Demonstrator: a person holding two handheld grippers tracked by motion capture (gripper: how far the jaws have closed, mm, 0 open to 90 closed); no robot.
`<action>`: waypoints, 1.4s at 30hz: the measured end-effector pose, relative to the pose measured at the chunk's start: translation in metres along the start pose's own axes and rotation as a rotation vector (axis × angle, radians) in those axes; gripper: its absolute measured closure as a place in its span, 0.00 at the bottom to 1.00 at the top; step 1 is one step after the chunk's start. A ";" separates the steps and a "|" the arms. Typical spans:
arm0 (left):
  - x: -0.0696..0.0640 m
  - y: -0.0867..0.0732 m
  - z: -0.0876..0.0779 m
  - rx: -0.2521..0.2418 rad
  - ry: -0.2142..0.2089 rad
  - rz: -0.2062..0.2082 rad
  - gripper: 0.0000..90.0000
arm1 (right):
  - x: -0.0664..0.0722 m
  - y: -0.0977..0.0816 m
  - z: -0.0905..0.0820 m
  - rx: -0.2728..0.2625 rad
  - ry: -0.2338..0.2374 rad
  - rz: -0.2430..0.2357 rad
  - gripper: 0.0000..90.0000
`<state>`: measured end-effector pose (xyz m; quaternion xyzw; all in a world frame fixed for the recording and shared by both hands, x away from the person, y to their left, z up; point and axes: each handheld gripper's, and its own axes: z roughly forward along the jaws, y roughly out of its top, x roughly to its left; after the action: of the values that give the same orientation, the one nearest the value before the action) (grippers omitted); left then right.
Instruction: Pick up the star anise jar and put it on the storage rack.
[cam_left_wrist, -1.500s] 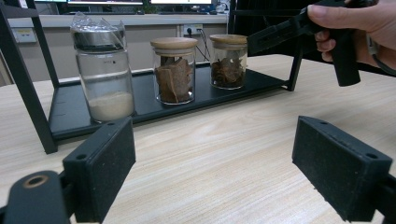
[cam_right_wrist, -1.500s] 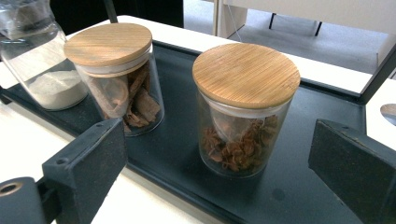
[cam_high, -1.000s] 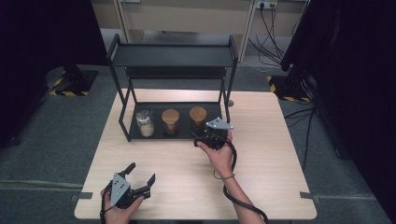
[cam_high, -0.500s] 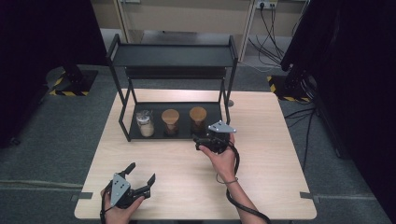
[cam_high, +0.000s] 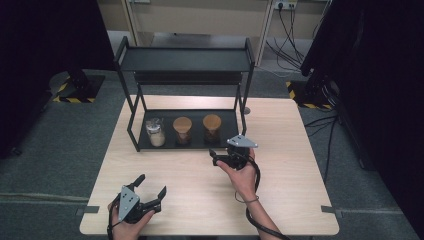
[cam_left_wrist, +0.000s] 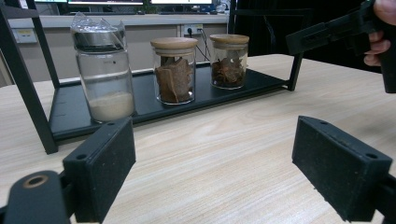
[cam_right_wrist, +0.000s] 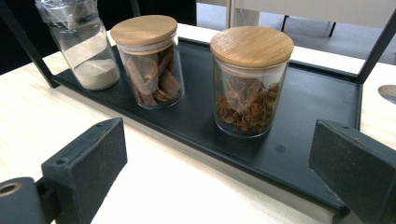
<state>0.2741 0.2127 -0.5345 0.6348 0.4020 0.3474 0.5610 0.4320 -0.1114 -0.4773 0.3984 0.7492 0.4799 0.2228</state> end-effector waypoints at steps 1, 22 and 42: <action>0.000 0.000 0.000 0.000 0.000 0.001 0.14 | 0.000 0.000 -0.001 -0.001 0.001 -0.001 0.05; 0.000 0.000 0.000 0.000 0.003 0.002 0.14 | 0.004 -0.016 -0.017 0.009 0.018 -0.010 0.05; 0.000 0.000 0.000 -0.001 0.003 0.002 0.14 | 0.002 -0.034 -0.034 0.012 0.018 -0.005 0.05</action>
<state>0.2739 0.2124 -0.5346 0.6343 0.4023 0.3491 0.5603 0.3932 -0.1357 -0.4929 0.3936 0.7551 0.4783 0.2149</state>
